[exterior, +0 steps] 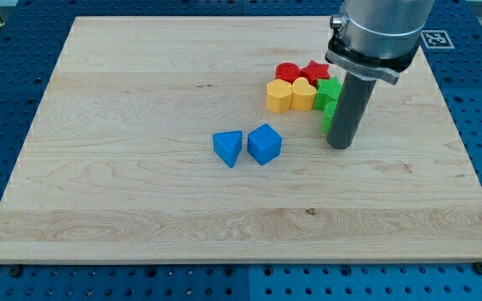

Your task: Move your arm above the blue blocks

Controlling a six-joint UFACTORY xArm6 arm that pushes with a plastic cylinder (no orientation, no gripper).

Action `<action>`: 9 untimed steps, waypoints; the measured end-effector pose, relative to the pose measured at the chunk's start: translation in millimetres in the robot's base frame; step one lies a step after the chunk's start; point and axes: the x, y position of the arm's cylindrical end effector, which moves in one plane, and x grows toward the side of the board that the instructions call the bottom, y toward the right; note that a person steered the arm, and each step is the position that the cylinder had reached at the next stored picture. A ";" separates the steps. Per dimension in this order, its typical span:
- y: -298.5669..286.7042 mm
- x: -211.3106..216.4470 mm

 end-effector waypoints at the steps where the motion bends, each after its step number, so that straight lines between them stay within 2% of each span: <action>1: -0.1 -3.8; 3: -2.8 3.0; 5: -40.6 24.3; 7: -62.9 -5.1; 8: -99.8 -35.1; 9: -124.7 -38.2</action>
